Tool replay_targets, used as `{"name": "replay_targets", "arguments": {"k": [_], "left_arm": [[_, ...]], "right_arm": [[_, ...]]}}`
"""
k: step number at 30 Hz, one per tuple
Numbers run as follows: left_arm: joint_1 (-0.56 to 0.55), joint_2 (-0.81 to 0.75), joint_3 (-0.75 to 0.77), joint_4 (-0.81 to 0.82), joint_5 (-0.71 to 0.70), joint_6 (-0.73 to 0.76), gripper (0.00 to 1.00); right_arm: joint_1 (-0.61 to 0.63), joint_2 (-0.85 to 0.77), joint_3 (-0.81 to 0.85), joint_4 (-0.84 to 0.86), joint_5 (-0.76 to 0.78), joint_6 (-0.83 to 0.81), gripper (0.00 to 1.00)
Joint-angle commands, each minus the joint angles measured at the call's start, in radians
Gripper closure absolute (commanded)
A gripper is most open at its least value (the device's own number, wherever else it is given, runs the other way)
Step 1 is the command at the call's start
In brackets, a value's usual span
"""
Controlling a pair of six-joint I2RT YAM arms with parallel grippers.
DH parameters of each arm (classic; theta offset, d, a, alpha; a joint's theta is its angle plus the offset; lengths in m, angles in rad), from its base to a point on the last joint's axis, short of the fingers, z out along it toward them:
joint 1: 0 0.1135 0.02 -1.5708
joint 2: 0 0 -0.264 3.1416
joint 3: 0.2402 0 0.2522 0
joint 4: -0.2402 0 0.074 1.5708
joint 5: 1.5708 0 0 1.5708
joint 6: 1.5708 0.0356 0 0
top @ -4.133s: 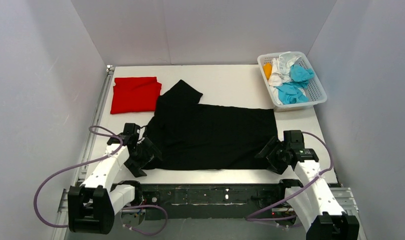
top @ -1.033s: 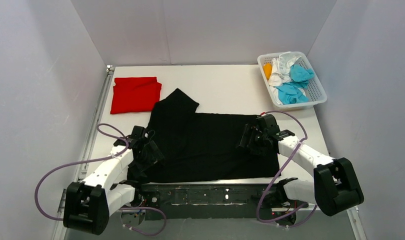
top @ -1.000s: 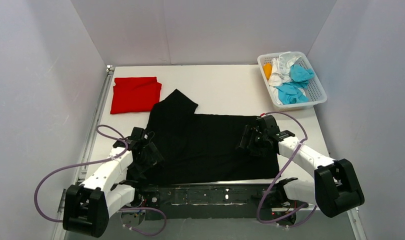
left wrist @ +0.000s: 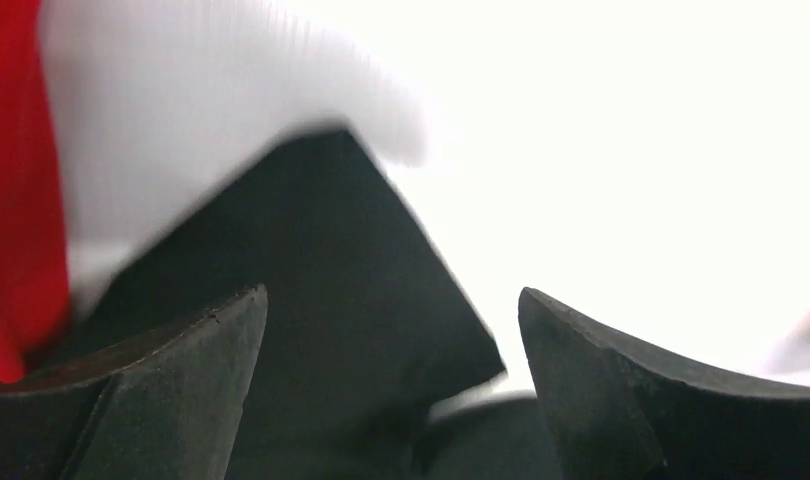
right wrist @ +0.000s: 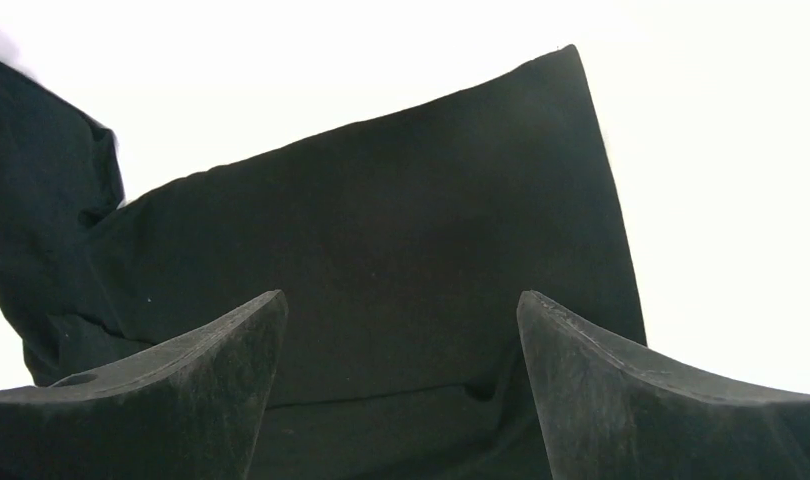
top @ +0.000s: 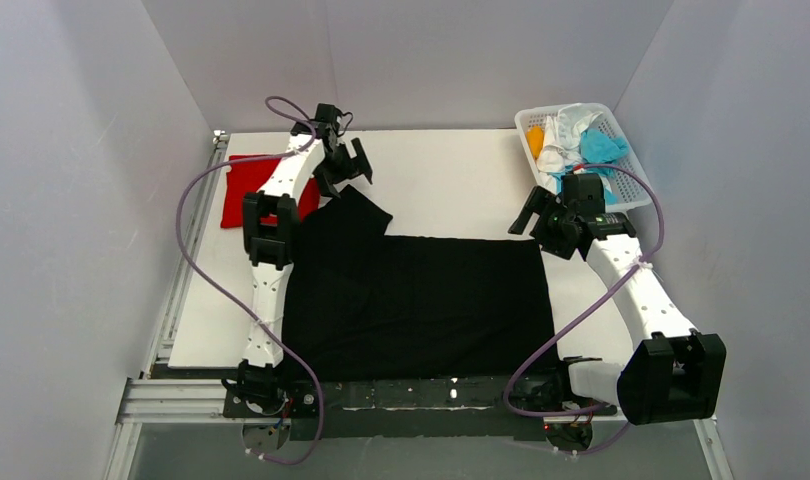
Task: Fold and stack the t-shirts
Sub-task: Grab the side of the flattened tshirt furthest away from the robot with both arms
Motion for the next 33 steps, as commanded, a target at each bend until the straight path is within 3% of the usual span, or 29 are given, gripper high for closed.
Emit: {"name": "replay_targets", "arguments": {"k": [1,7,16,25,33], "left_arm": [[0.003,0.137,0.208,-0.099,-0.042,0.070,0.02],[-0.014,0.113,0.082,0.032,-0.132,0.162,0.02],[-0.077,0.110,0.054,0.008,-0.241,0.391,0.03],[-0.087,0.147,0.057,-0.034,-0.271,0.413,0.39],[-0.087,0.152,0.070,-0.044,-0.289,0.431,0.63]], "right_arm": [[-0.010,0.005,0.031,0.055,-0.015,-0.055,0.07],[-0.012,-0.005,-0.001,0.072,-0.004,-0.068,0.08],[-0.017,0.019,-0.012,0.079,-0.018,-0.066,0.11],[-0.016,0.027,-0.024,0.080,-0.044,-0.065,0.15],[-0.017,0.058,-0.017,0.069,-0.015,-0.069,0.17]]}}
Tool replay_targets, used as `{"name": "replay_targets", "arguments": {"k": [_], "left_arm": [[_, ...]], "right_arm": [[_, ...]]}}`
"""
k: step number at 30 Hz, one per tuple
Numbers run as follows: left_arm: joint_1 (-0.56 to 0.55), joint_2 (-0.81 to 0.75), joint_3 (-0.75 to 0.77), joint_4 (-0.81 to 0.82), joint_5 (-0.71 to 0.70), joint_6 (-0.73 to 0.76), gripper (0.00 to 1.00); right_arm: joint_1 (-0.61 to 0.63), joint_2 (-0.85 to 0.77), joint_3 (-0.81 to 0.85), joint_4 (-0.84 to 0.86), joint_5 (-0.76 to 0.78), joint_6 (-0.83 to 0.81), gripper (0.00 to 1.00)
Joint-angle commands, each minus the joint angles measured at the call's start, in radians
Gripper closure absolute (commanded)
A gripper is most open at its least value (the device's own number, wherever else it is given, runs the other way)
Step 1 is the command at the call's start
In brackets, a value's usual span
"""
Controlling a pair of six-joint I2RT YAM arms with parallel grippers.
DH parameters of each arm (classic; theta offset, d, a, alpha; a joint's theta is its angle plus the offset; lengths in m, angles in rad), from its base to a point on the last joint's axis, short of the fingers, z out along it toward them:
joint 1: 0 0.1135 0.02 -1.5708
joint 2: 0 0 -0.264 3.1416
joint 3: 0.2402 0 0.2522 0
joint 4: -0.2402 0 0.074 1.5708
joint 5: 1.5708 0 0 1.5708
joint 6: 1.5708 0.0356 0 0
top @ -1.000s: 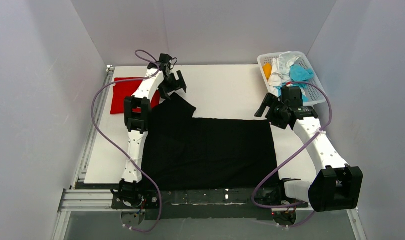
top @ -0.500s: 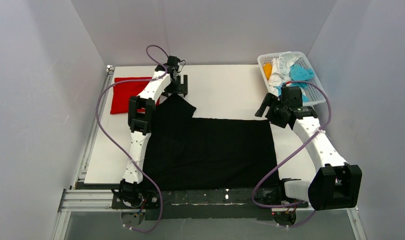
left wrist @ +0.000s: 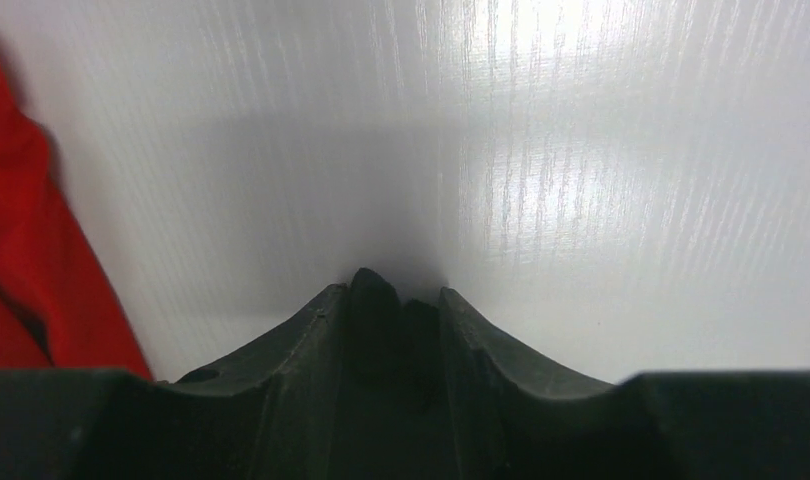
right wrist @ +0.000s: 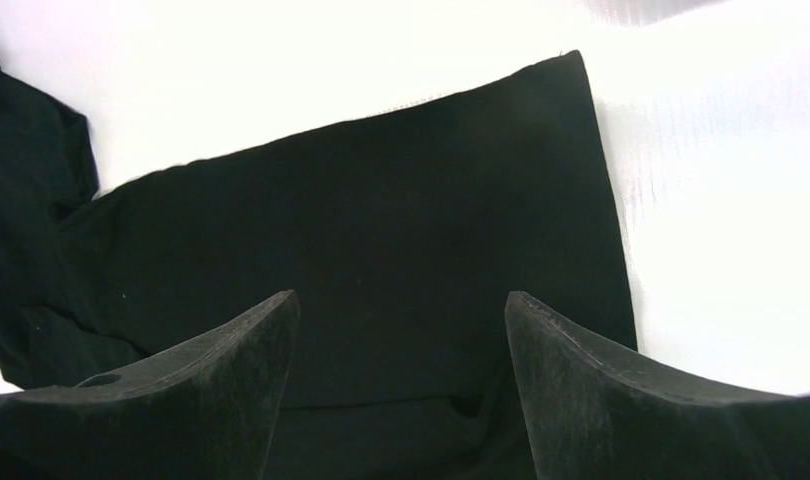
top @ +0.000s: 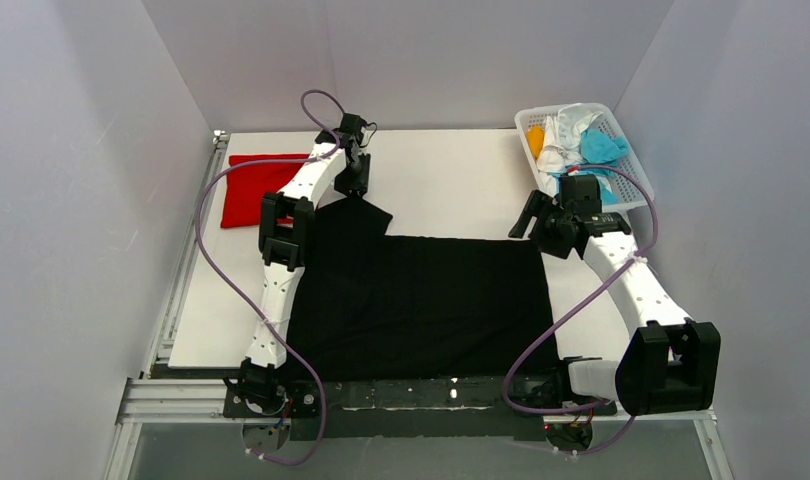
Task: Fold and stack the t-shirts
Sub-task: Grab the side of the flattened tshirt furthest away from the robot with both arms
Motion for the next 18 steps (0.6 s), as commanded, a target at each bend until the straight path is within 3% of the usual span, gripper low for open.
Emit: {"name": "replay_targets", "arguments": {"k": [1,3,5,6,11,18], "left_arm": [[0.001,0.005,-0.006,-0.135,-0.043,0.030,0.66],[0.002,0.008,0.011,-0.137,-0.047,0.030,0.78],[0.002,0.011,0.028,-0.144,-0.060,0.025,0.98],[0.002,0.009,0.032,-0.149,-0.068,0.018,1.00],[0.002,-0.035,0.002,-0.154,-0.032,-0.024,1.00],[0.001,-0.153,-0.105,-0.154,-0.028,-0.054,1.00]], "right_arm": [[-0.006,0.029,0.014,0.019,0.021,-0.013,0.17],[-0.005,0.047,0.028,0.017,0.037,-0.015,0.19],[-0.006,0.071,0.048,0.010,0.089,0.000,0.21],[-0.006,0.088,0.061,0.007,0.117,0.012,0.23],[-0.004,0.231,0.164,-0.004,0.242,0.070,0.28],[-0.003,0.550,0.418,-0.164,0.388,0.133,0.37]]}}
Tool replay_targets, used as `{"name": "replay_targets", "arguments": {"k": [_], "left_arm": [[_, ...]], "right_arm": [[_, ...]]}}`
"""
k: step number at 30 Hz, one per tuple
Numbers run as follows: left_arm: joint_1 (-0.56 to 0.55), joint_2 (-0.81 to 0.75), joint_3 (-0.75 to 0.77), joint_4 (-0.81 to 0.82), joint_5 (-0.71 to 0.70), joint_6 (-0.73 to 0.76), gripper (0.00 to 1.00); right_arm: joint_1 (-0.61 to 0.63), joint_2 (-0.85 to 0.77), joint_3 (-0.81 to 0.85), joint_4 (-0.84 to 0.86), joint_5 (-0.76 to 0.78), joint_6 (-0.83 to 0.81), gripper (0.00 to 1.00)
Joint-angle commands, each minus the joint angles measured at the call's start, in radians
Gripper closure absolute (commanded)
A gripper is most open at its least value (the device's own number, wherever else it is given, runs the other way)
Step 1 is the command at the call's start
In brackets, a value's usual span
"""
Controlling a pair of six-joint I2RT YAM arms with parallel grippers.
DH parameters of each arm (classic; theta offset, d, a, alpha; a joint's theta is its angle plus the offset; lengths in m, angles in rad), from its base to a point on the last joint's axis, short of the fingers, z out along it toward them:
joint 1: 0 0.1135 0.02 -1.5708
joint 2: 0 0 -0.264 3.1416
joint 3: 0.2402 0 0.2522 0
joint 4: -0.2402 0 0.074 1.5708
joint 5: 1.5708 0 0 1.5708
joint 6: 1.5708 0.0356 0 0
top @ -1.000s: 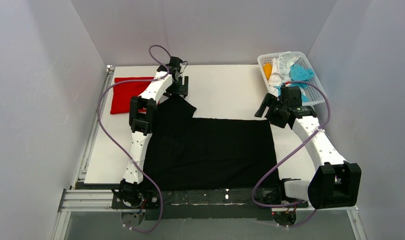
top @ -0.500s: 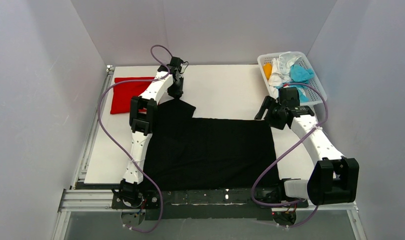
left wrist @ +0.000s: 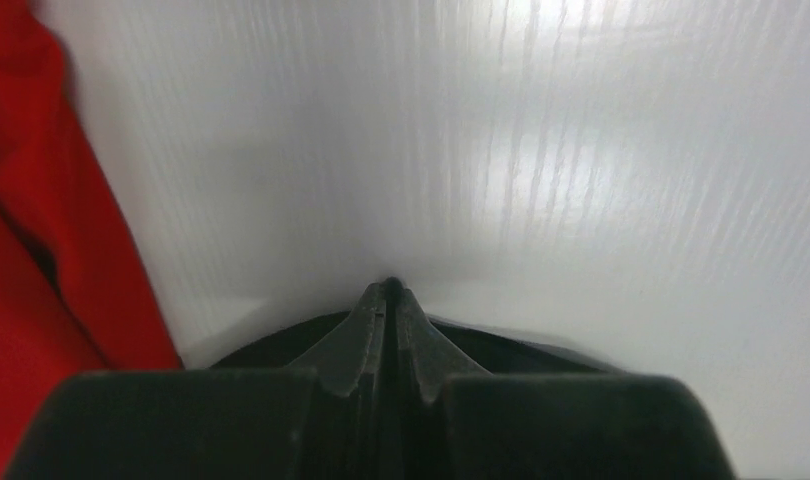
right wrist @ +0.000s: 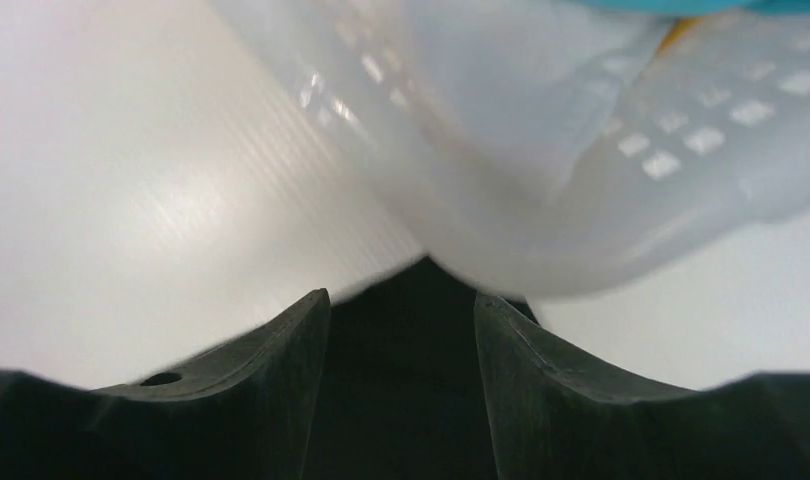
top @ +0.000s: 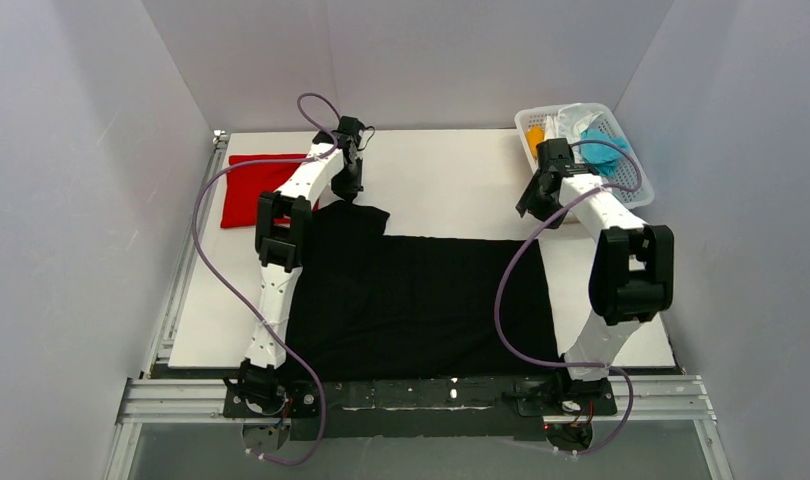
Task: Fold and stack the t-shirts
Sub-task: Grab the side of the flattened tshirt furthest away from the robot with both arms
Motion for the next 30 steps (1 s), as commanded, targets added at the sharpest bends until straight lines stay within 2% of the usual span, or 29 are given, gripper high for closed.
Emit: {"name": "replay_targets", "arguments": {"k": [1,5,12,18,20,27,30], "left_arm": [[0.002,-0.148,-0.089,-0.117,0.004,-0.022,1.00],[0.002,-0.233,-0.197,-0.088,0.039,-0.045,1.00],[0.002,-0.359,-0.384,-0.018,0.055,-0.079,1.00],[0.002,-0.450,-0.518,0.020,0.051,-0.080,1.00],[0.001,-0.478,-0.556,0.038,0.058,-0.086,1.00],[0.001,-0.539,-0.633,0.064,0.074,-0.099,1.00],[0.002,-0.561,-0.666,0.063,0.075,-0.099,1.00]], "right_arm": [[-0.003,0.120,0.092,-0.083,0.119,0.065,0.38],[0.020,0.156,0.094,-0.067,0.162,0.103,0.39],[0.077,0.255,0.143,-0.133,0.263,0.122,0.39],[0.102,0.267,0.105,-0.084,0.263,0.149,0.40],[0.109,0.263,0.083,-0.071,0.268,0.155,0.45],[0.123,0.191,-0.011,-0.050,0.259,0.198,0.49],[0.123,0.170,-0.048,-0.039,0.251,0.208,0.55]]}}
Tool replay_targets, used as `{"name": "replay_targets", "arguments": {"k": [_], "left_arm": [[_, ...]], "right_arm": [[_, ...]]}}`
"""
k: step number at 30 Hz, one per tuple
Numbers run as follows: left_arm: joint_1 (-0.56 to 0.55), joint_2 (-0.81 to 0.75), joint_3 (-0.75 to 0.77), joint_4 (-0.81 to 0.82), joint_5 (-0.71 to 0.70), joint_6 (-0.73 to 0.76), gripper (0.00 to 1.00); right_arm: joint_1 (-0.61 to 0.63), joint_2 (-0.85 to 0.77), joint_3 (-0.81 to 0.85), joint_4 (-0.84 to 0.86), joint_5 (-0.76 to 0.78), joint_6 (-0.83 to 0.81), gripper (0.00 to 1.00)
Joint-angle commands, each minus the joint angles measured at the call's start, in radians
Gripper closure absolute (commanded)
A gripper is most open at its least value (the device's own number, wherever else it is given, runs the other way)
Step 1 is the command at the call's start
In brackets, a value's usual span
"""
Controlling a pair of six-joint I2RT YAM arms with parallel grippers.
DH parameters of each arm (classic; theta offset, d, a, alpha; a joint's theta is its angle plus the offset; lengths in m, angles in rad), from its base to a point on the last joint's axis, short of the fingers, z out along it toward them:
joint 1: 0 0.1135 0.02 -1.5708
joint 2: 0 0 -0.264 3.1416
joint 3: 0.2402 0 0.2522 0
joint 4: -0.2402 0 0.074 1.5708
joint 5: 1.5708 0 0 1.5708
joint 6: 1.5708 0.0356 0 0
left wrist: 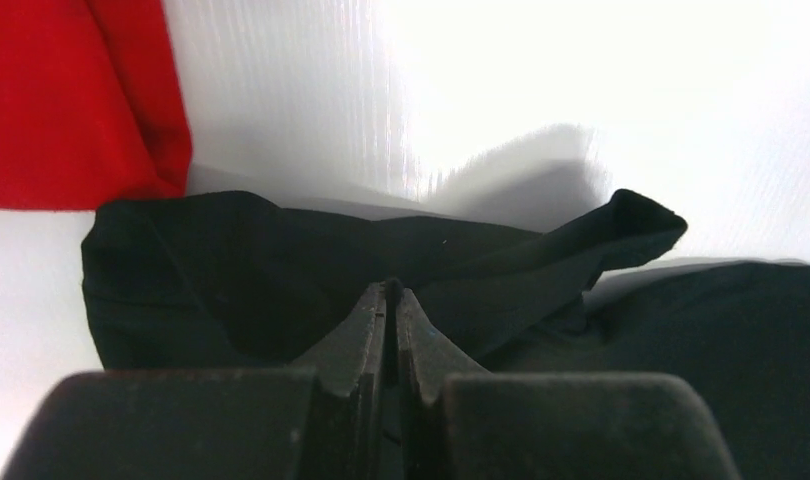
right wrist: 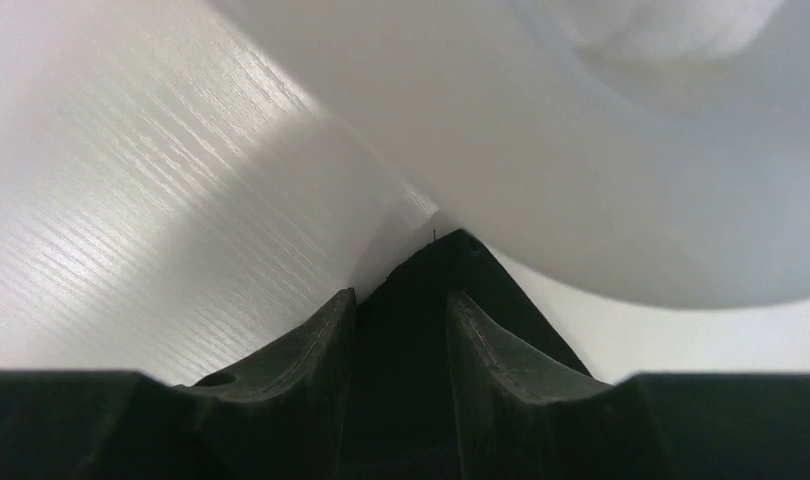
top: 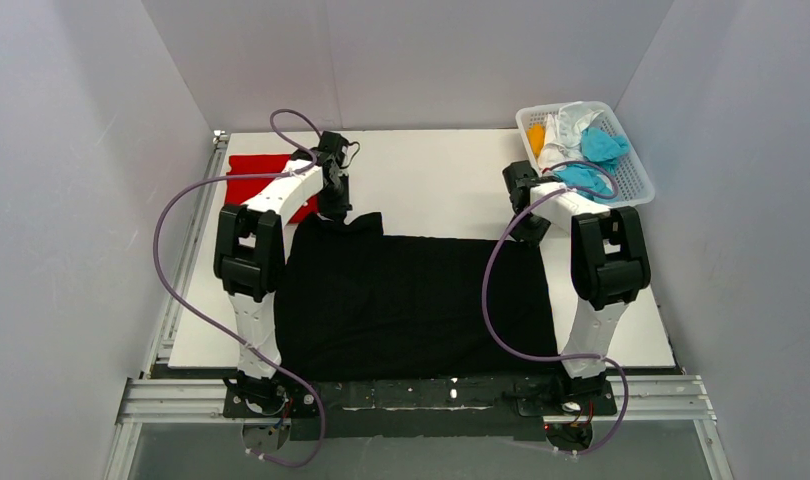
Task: Fold and stack the t-shirts
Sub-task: Grab the side of the flattened tshirt furthest away from the robot with both arms
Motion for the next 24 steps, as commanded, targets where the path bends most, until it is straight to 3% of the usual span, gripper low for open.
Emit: {"name": "replay_targets", "arguments": {"k": [1,6,9,17,24], "left_arm": [[0.001,-0.103,-0.055,-0.072,0.014,-0.008,1.00],[0.001,-0.137,-0.116,-0.024,0.023,0.005,1.00],[0.002,-0.129,-0.096,-0.036,0.032,0.018,1.00],[-0.001,-0.181,-0.102,-0.051,0.058,0.006,1.00],[-0.009,-0.345,-0.264,-0.058,0.037,-0.032,1.00]], "right_arm": [[0.005,-0.048,-0.064,0.003,-0.003,0.039,0.57],[0.005,-0.072,-0.112,0.101,-0.046,0.039,0.73],[0.005,-0.082,-0.093,0.110,-0.030,0.033,0.98],[0.017,-0.215,-0.128,0.185,-0.052,-0.021,0.99],[0.048,-0.311,-0.192,0.176,-0.064,-0.053,0.99]]}}
